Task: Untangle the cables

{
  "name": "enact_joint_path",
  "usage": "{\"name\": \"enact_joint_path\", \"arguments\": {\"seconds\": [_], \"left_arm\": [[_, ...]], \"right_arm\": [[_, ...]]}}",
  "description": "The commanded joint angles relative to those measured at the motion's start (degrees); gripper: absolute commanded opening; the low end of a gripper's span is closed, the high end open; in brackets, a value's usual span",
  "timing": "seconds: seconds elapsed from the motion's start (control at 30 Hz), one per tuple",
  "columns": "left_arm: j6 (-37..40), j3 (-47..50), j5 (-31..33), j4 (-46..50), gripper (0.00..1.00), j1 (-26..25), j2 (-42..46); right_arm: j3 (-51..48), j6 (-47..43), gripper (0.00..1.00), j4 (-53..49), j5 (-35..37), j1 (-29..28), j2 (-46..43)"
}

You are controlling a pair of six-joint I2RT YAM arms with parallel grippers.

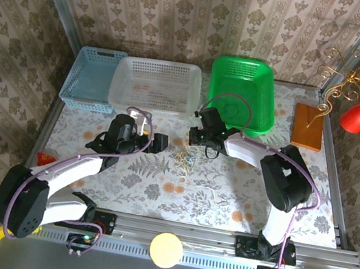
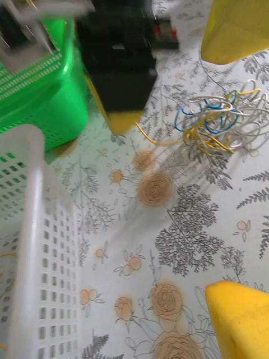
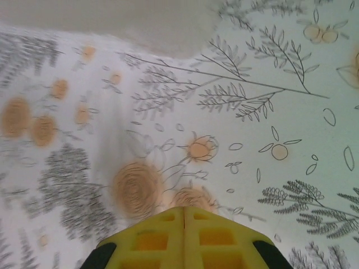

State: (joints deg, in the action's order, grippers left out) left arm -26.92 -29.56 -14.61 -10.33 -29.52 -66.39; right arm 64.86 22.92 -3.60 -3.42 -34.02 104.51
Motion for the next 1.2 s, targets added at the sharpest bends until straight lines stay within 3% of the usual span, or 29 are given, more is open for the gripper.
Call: {"name": "enact_joint_path", "arguments": {"seconds": [0.0,0.37,0.83,0.93,1.17], "left_arm": [[3.46,1.84,-2.70,-3.79,1.00,0.26,-2.00],[6.57,1.42,-7.99,-15.87,1.00,-4.12,-12.62],[5.80,-6.31,-11.63,-28.60,0.99,-7.48,-28.41],[5.73,-7.41,-11.93,-29.15,0.91,-7.62,-30.64],[4.76,-4.15,-12.59,-33.05,0.49,-7.57,-33.04]], "right_arm": [[-1.49,2.42,0.00,0.16,-3.09,-0.19,-7.08],[-6.88,9.89,0.00,3.21,-8.90,-0.52,-17.56],[-10.05,15.15,0.00,5.69,-9.88,-2.61,-23.35],[-9.91,16.43,0.00,6.27,-10.85,-2.72,-24.41],[-5.14,17.60,0.00,3.33,-10.84,-2.04,-30.63]]}}
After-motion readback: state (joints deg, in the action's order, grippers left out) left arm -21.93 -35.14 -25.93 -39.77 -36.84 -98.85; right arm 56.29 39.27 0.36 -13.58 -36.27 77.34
